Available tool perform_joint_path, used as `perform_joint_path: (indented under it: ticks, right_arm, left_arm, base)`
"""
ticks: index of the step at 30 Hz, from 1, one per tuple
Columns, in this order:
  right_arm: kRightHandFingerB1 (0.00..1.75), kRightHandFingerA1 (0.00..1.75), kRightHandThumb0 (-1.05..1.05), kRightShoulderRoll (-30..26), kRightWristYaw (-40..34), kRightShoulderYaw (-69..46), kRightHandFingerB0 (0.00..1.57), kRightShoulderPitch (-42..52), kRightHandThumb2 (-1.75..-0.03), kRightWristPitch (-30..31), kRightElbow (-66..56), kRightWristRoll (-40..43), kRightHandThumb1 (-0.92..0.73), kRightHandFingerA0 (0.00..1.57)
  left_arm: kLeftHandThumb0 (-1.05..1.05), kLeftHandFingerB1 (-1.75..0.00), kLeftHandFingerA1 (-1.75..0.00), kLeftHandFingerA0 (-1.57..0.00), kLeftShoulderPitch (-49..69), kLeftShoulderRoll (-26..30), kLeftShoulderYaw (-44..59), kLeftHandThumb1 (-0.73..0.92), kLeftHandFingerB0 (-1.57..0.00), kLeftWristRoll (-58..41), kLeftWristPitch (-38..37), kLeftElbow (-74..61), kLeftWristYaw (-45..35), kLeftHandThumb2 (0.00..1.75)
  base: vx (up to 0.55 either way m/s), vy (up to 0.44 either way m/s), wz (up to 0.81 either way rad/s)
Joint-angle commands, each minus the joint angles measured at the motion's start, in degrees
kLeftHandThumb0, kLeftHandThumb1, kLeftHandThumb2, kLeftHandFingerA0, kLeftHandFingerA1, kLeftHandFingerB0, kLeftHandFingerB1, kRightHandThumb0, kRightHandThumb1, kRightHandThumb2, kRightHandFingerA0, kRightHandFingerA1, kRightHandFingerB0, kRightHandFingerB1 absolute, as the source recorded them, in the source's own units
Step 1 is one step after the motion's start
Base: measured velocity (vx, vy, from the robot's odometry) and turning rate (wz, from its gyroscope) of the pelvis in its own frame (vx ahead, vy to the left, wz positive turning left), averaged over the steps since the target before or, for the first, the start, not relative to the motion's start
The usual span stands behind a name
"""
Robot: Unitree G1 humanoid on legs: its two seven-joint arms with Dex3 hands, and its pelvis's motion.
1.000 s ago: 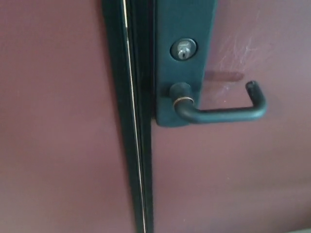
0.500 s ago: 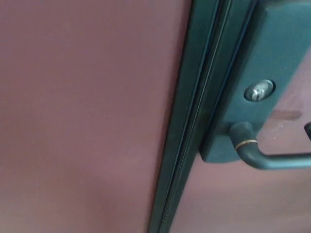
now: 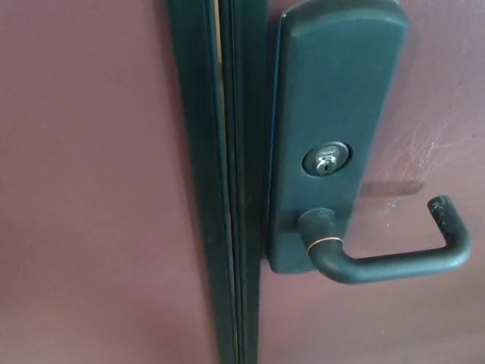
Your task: The robot walks towards the door handle and put its right hand on it and twist the handle
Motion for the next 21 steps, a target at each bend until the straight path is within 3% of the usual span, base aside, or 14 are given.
perform_joint_path:
  ticks: [1,3,4,5,6,10,11,12,21]
  right_arm:
    - [0.46,0.53,-0.44,-0.02,0.45,0.53,0.4,-0.41,-0.79,0.24,-0.17,-0.59,-0.57,0.56]
    - [0.46,0.53,-0.44,-0.2,0.6,0.73,0.4,-0.63,-0.79,-0.42,-0.43,-0.59,-0.57,0.56]
    - [0.46,0.53,-0.43,-0.19,0.7,0.74,0.4,-0.83,-0.79,-0.4,-0.49,-0.49,-0.57,0.56]
    - [0.46,0.53,-0.44,-0.08,0.93,0.51,0.4,-0.9,-0.79,-0.3,-0.54,-0.13,-0.57,0.56]
    - [0.36,0.42,-0.36,-0.02,1.19,0.28,0.45,-0.95,-0.59,-0.23,-0.55,0.18,-0.66,0.62]
    - [0.36,0.42,-0.36,0.02,1.96,-0.25,0.45,-0.99,-0.59,-0.08,-0.51,0.67,-0.66,0.61]
    - [0.36,0.41,-0.35,0.11,2.26,-0.35,0.45,-1.22,-0.59,0.18,-0.35,0.69,-0.67,0.6]
    - [0.36,0.41,-0.35,0.17,2.25,-0.47,0.45,-1.32,-0.59,0.34,-0.25,0.69,-0.67,0.6]
    - [0.37,0.42,-0.35,0.37,2.45,-0.89,0.46,-1.91,-0.6,0.35,-0.09,0.39,-0.67,0.6]
  left_arm:
    - [-0.47,-0.5,-0.57,-0.56,0.05,0.02,0.34,0.51,-0.4,0.11,0.41,0.16,-0.56,0.81]
    - [-0.47,-0.5,-0.57,-0.56,-0.16,-0.08,0.36,0.51,-0.4,0.19,0.48,0.18,-0.3,0.81]
    - [-0.41,-0.39,-0.46,-0.63,-0.28,-0.09,0.45,0.62,-0.46,0.13,0.46,0.14,-0.23,0.59]
    - [-0.41,-0.39,-0.47,-0.64,-0.31,-0.14,0.55,0.62,-0.46,0.03,0.51,0.08,-0.36,0.59]
    - [-0.41,-0.39,-0.47,-0.64,-0.29,-0.18,0.66,0.62,-0.46,-0.06,0.51,0.04,-0.49,0.59]
    - [-0.41,-0.39,-0.47,-0.64,-0.17,-0.23,0.67,0.62,-0.46,0.07,0.35,-0.02,-0.46,0.59]
    - [-0.47,-0.5,-0.58,-0.57,-0.19,-0.17,0.69,0.51,-0.4,0.11,0.47,0.04,-0.41,0.81]
    - [-0.41,-0.38,-0.47,-0.64,-0.11,-0.07,0.47,0.62,-0.46,0.35,0.33,0.04,-0.47,0.59]
    - [-0.41,-0.38,-0.46,-0.63,-0.38,0.03,-0.1,0.62,-0.46,0.83,0.63,0.25,-0.44,0.58]
  base:
    - [-0.02,0.133,-0.01]
    - [-0.02,0.207,-0.01]
    - [0.02,0.447,-0.23]
    - [0.02,0.425,0.03]
    - [0.02,0.416,-0.11]
    - [0.05,0.114,0.0]
    - [0.08,0.052,0.1]
    - [0.09,-0.012,0.06]
    - [-0.01,-0.018,0.0]
